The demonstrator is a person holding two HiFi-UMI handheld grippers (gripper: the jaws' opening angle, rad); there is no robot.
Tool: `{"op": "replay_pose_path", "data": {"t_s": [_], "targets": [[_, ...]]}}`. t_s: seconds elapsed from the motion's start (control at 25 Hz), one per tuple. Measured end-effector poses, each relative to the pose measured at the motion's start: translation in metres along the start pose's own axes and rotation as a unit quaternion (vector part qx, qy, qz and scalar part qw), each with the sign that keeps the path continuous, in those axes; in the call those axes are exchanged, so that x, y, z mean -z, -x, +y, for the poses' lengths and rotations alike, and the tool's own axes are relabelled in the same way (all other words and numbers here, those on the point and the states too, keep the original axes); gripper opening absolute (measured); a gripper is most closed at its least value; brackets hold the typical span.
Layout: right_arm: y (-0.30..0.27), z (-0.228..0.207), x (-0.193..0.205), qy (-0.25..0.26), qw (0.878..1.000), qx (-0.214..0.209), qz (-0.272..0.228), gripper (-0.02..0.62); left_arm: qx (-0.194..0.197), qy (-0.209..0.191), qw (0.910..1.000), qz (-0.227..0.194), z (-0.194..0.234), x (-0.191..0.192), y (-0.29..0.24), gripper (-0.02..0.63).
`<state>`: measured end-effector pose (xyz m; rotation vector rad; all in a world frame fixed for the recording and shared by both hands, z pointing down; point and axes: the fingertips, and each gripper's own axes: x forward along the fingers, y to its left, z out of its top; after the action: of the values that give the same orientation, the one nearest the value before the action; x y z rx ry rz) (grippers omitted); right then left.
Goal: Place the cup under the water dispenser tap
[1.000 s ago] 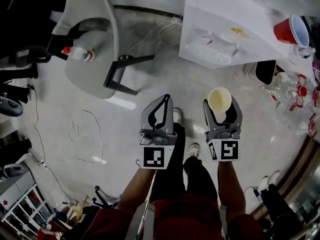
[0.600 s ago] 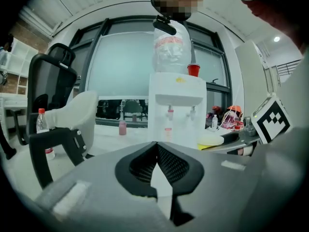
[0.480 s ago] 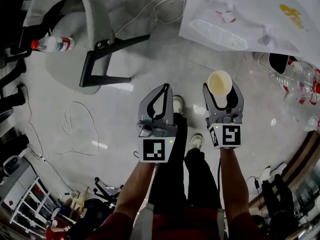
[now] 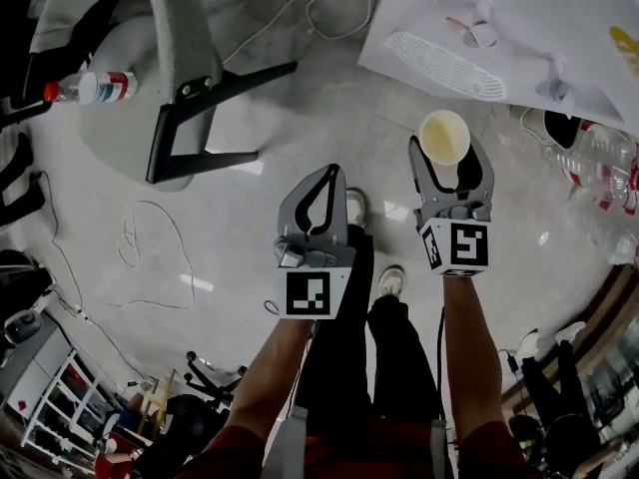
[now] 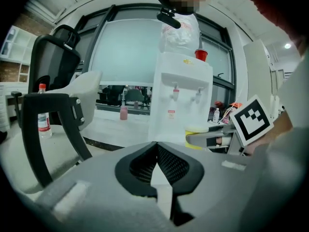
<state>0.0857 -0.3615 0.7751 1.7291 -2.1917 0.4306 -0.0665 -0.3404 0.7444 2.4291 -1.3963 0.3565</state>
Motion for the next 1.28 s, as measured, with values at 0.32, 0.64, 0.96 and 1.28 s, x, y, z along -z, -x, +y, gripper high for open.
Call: {"op": "replay_pose_path", "data": {"t_s": [0.32, 0.64, 0.96, 1.28], "targets": [[-0.052, -0.022, -0.035, 0.026, 0.999, 0.008, -0.028, 0.301, -0.017, 0.018, 0.9997, 0.002, 0.016, 0.003, 0.0, -0.003], [-0.1, -0.042, -0.041, 0.024, 0.999, 0.033, -0.029, 0.301, -0.014, 0.019, 0.9997, 0.007, 0.022, 0.01, -0.002, -0.003], [-0.115, -0.045, -0.024, 0.017, 0.998, 0.05, -0.019, 0.301, -0.004, 0.011, 0.9998, 0.017, 0.024, 0.02, -0.005, -0.003], [-0.115, -0.05, -0.012, 0.037, 0.997, 0.062, 0.009, 0.322, 0.004, 0.008, 0.9998, 0.019, 0.024, 0.02, -0.009, -0.003]]}}
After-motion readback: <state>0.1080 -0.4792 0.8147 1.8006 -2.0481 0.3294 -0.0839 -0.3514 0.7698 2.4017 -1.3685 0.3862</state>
